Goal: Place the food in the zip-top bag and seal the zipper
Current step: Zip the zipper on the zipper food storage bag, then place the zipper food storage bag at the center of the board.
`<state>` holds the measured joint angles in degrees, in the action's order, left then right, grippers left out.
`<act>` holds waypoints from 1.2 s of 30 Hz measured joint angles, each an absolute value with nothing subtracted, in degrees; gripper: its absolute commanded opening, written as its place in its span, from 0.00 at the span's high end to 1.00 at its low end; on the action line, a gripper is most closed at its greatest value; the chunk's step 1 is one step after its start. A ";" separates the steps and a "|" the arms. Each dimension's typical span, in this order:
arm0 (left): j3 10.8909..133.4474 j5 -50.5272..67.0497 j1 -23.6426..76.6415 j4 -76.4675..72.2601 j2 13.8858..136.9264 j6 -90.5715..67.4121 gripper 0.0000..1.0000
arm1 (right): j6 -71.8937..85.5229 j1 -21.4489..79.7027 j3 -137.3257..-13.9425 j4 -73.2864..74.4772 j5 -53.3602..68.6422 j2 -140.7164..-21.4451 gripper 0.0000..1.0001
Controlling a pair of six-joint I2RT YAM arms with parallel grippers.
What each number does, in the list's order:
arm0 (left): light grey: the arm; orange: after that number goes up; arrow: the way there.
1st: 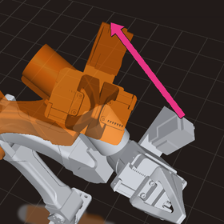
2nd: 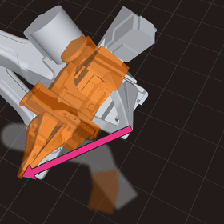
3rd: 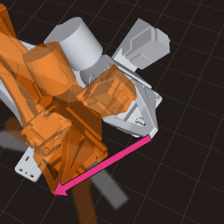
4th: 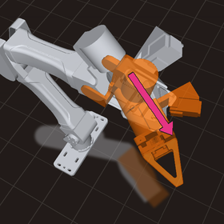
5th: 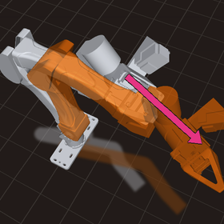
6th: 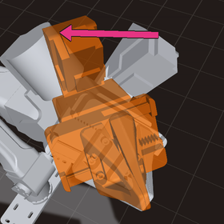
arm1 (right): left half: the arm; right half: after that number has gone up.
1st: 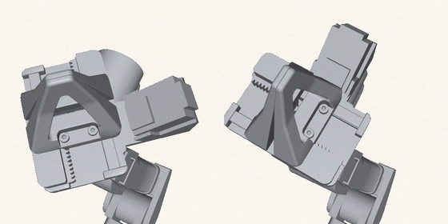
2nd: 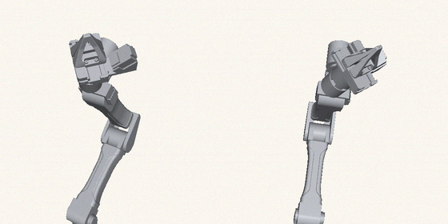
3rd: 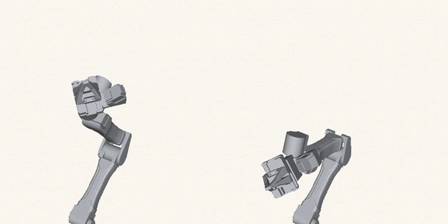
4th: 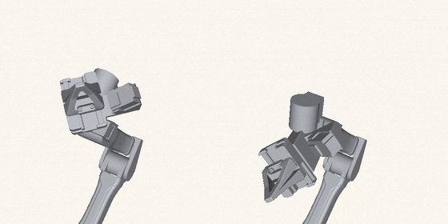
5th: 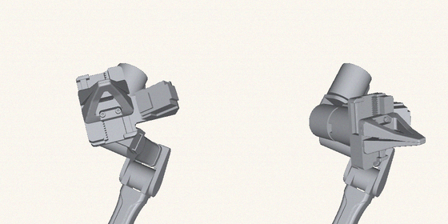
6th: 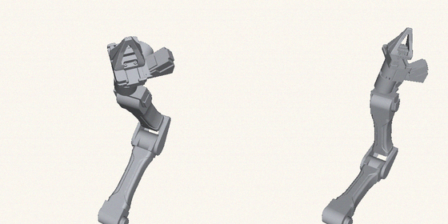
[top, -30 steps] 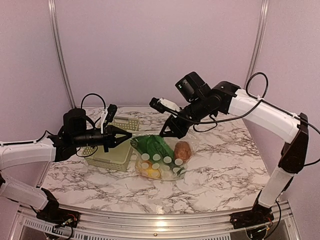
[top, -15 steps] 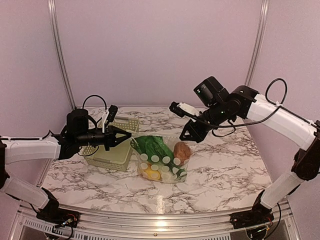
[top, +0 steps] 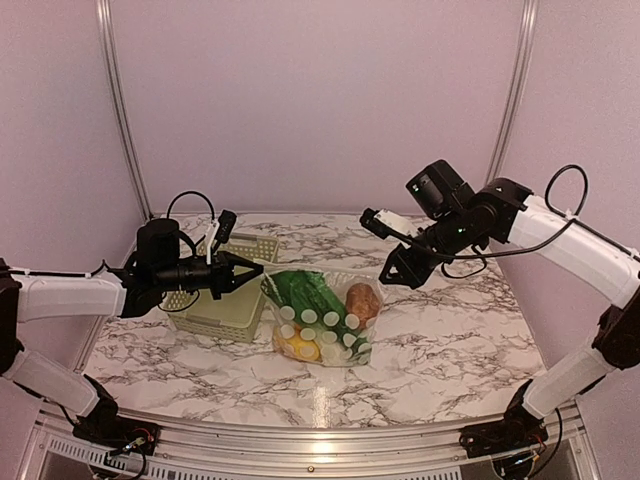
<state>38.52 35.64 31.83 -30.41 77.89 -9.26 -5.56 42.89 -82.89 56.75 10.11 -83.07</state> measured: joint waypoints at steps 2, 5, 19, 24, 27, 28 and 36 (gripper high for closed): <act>38.54 35.57 31.68 -30.63 78.11 -9.69 1.00 | -5.56 42.76 -82.19 57.01 9.96 -82.04 0.89; 38.54 35.46 31.38 -31.07 78.59 -10.13 1.00 | -5.56 42.68 -81.56 57.87 9.69 -80.93 0.89; 49.54 34.68 31.24 -39.44 91.07 -18.68 1.00 | -5.65 39.70 -89.19 59.29 7.44 -87.68 0.97; 60.55 33.56 31.97 -42.04 98.35 -21.61 1.00 | -5.58 34.63 -94.21 58.92 7.05 -89.67 0.98; 66.87 33.26 32.34 -43.22 102.06 -23.18 1.00 | -5.56 32.49 -96.60 58.65 6.87 -89.69 0.98; 68.62 33.21 32.36 -43.57 103.02 -23.75 1.00 | -5.56 32.08 -97.06 58.37 6.76 -89.67 0.98; 66.26 32.95 32.53 -46.44 104.95 -26.41 0.84 | -5.02 31.48 -91.70 55.70 6.02 -87.55 0.97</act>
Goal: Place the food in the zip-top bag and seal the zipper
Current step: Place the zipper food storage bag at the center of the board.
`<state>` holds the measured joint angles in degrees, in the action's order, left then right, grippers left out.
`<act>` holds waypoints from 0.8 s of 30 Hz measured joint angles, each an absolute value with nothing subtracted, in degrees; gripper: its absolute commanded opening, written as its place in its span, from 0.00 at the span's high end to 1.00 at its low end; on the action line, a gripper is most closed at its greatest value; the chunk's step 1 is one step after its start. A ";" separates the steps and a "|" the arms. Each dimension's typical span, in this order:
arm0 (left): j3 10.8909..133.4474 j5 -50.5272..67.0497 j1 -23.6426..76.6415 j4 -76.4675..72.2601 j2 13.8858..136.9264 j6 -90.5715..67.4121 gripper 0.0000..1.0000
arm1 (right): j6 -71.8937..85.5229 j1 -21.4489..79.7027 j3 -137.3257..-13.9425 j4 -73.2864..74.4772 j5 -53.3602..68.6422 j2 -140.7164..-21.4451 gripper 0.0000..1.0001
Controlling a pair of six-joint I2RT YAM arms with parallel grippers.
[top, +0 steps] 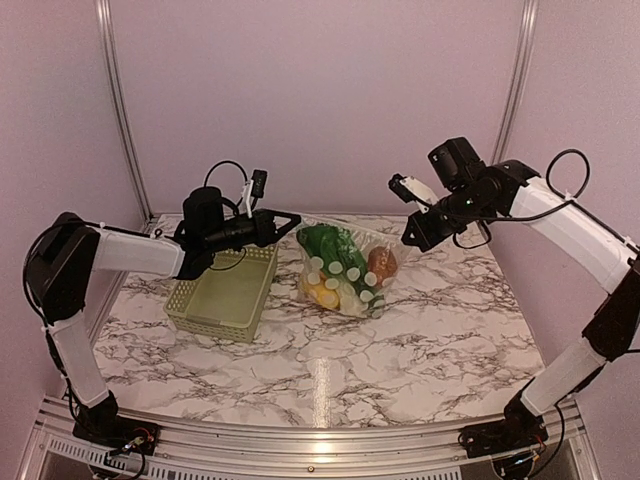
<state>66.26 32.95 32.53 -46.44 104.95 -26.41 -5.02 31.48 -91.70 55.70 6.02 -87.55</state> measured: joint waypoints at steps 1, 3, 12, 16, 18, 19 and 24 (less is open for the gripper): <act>64.12 32.97 32.58 -46.46 104.97 -26.46 0.83 | -4.69 31.48 -89.86 55.46 6.39 -86.94 0.97; 59.24 33.06 32.64 -46.06 104.95 -26.37 0.80 | -4.19 31.48 -86.28 54.83 7.66 -85.82 0.96; 47.03 34.04 33.39 -39.97 95.46 -22.68 0.64 | -0.05 31.97 -75.05 50.76 17.67 -79.37 0.77; 46.37 34.04 33.69 -36.27 88.62 -20.45 0.56 | 0.93 33.28 -75.09 49.71 21.54 -78.04 0.71; 46.41 33.80 33.69 -33.69 86.02 -19.31 0.51 | 1.50 33.63 -75.48 49.87 22.20 -78.00 0.68; 46.48 33.56 33.69 -31.90 84.75 -18.85 0.44 | 1.67 33.76 -76.18 50.19 22.09 -78.22 0.66; 46.96 30.70 33.69 -24.64 80.16 -17.30 0.01 | 1.83 33.78 -83.00 50.59 18.83 -79.96 0.59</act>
<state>46.96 30.70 33.69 -24.64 80.16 -17.30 1.83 33.78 -83.00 50.59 18.83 -79.96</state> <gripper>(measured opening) 0.886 0.375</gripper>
